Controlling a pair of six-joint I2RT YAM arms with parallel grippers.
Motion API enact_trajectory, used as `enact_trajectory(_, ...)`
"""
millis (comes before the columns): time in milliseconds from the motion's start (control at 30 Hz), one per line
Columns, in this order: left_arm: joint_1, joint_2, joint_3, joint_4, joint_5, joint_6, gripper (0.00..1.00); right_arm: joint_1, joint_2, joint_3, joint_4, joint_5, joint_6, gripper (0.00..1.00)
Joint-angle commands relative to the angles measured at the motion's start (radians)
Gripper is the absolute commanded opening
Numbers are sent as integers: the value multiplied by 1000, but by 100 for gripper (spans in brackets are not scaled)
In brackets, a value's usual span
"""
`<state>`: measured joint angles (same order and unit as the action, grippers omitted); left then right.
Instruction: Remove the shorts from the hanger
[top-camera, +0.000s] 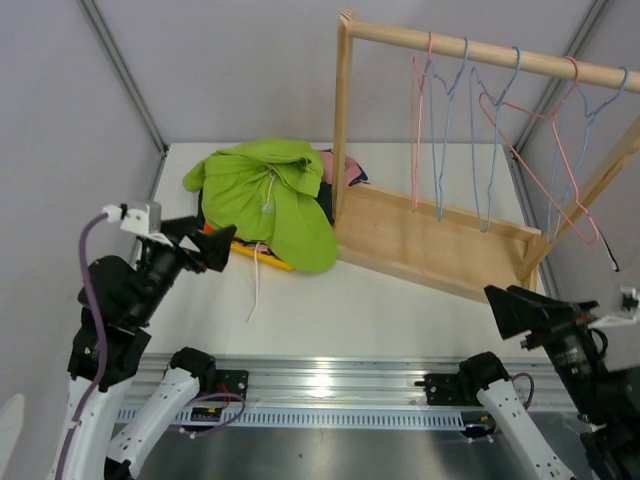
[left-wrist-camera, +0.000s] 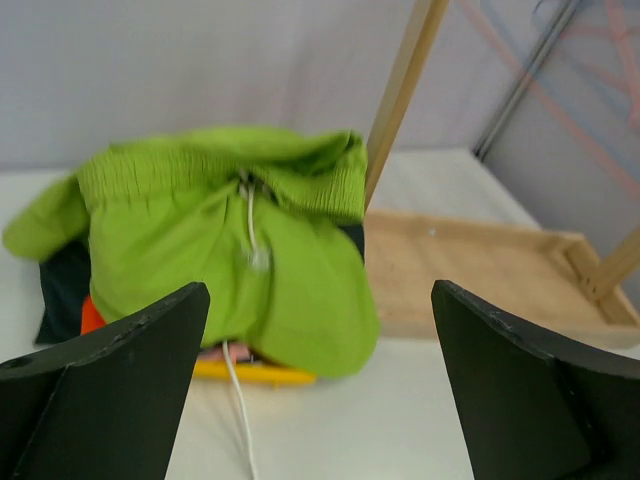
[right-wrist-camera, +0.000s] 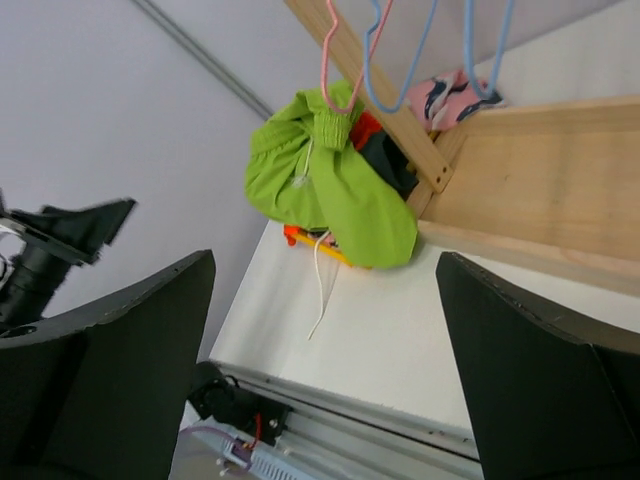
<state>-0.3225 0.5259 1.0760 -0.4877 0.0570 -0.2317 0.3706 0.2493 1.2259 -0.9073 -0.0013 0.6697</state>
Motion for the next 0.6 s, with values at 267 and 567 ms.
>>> enact_trajectory(267, -12, -320, -275, -124, -167, 8, 99, 2, -209, -170, -116, 391, -58, 99)
enact_trajectory(567, -15, -331, -338, -89, -230, 11, 99, 76, -171, -215, -15, 377, -137, 100)
